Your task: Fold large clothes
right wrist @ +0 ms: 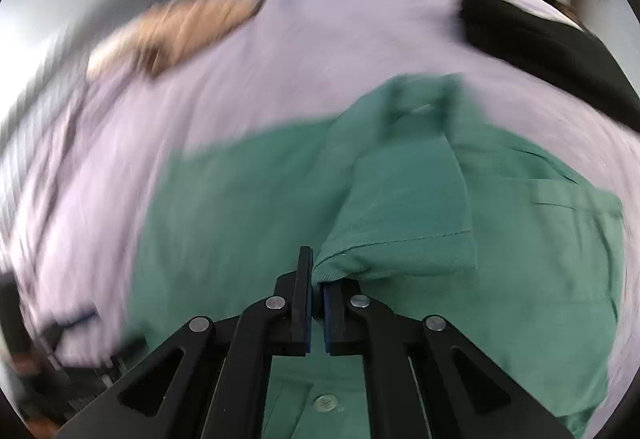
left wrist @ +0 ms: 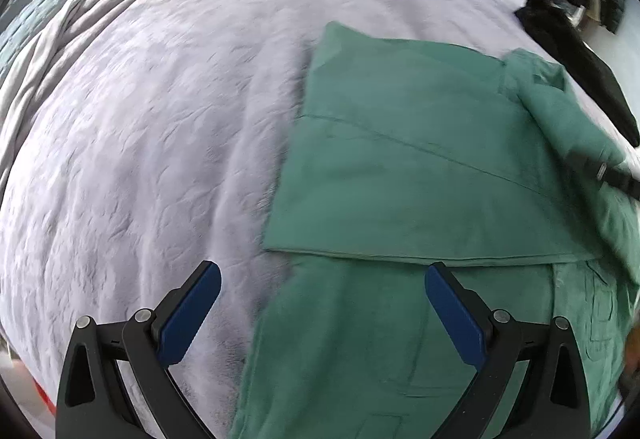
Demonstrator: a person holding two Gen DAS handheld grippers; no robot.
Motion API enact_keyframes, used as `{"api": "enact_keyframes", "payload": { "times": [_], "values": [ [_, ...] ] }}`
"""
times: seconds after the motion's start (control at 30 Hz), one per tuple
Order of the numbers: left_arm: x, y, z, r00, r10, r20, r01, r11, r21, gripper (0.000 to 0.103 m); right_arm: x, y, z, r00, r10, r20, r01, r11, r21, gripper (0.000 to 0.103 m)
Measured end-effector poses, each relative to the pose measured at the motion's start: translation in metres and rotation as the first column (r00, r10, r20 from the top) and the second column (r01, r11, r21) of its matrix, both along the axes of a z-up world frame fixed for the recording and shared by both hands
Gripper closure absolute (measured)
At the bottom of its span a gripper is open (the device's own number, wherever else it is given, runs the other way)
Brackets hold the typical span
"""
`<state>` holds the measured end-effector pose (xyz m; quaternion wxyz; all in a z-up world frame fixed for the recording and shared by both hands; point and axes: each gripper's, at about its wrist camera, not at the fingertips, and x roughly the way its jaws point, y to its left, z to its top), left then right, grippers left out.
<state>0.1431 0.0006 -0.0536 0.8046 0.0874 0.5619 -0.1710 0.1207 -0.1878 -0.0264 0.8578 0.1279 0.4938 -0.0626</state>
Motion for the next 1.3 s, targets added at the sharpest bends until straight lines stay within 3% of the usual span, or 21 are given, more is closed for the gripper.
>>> {"api": "enact_keyframes", "payload": {
  "times": [0.07,0.13,0.3,0.43,0.53,0.6,0.7,0.83,0.93,1.0,1.1,1.17,1.23,1.3],
  "values": [
    [0.002,0.002,-0.003,1.0,0.015,-0.014,-0.015,1.0,-0.002,0.001,-0.003,0.012,-0.014,0.996,0.043,-0.073,-0.042,0.999,0.015,0.088],
    [0.002,-0.001,-0.003,1.0,0.006,-0.016,-0.006,1.0,-0.005,0.001,-0.018,0.011,-0.022,0.996,0.044,-0.075,-0.038,0.995,0.089,0.066],
    [-0.001,-0.03,0.007,0.998,-0.062,-0.011,0.061,0.995,-0.076,0.001,-0.087,-0.039,-0.03,0.991,-0.115,-0.07,0.13,0.955,0.266,0.056],
    [-0.017,-0.08,0.016,0.977,-0.215,-0.009,0.211,0.965,-0.159,0.001,-0.161,-0.101,-0.045,0.936,-0.33,-0.126,0.352,0.85,0.392,0.055],
    [-0.04,-0.13,0.007,0.926,-0.376,-0.022,0.37,0.919,-0.136,0.001,-0.21,-0.138,-0.054,0.867,-0.476,-0.147,0.487,0.75,0.447,0.053],
    [-0.05,-0.158,-0.003,0.907,-0.422,-0.001,0.42,0.902,-0.1,0.001,-0.228,-0.159,-0.061,0.828,-0.541,-0.149,0.532,0.673,0.514,0.053],
    [-0.043,-0.189,-0.012,0.926,-0.375,0.033,0.376,0.924,-0.064,0.001,-0.232,-0.179,-0.064,0.795,-0.591,-0.135,0.548,0.605,0.577,0.052],
    [-0.015,-0.183,-0.012,0.973,-0.197,0.123,0.196,0.98,0.016,0.001,-0.225,-0.201,-0.057,0.769,-0.637,-0.059,0.534,0.59,0.606,0.052],
    [0.006,-0.151,-0.014,0.985,-0.097,0.144,0.09,0.994,0.053,0.001,-0.256,-0.222,-0.051,0.675,-0.737,-0.027,0.604,0.531,0.594,0.061],
    [0.018,-0.135,-0.02,0.992,-0.06,0.112,0.054,0.997,0.058,0.001,-0.275,-0.231,-0.066,0.634,-0.769,-0.078,0.632,0.457,0.627,0.07],
    [0.032,-0.111,-0.024,0.996,0.002,0.093,-0.009,0.997,0.082,0.001,-0.295,-0.23,-0.078,0.632,-0.764,-0.128,0.631,0.411,0.658,0.072],
    [0.04,-0.099,-0.024,0.997,0.037,0.061,-0.04,0.998,0.055,0.001,-0.301,-0.228,-0.075,0.66,-0.74,-0.129,0.61,0.427,0.667,0.069],
    [0.043,-0.096,-0.022,0.999,0.033,0.039,-0.034,0.999,0.027,0.001,-0.301,-0.224,-0.071,0.701,-0.704,-0.112,0.569,0.458,0.683,0.043],
    [0.043,-0.1,-0.018,0.999,0.006,0.032,-0.006,1.0,-0.007,0.001,-0.292,-0.22,-0.068,0.732,-0.674,-0.099,0.533,0.476,0.699,0.036]
  ]
}}
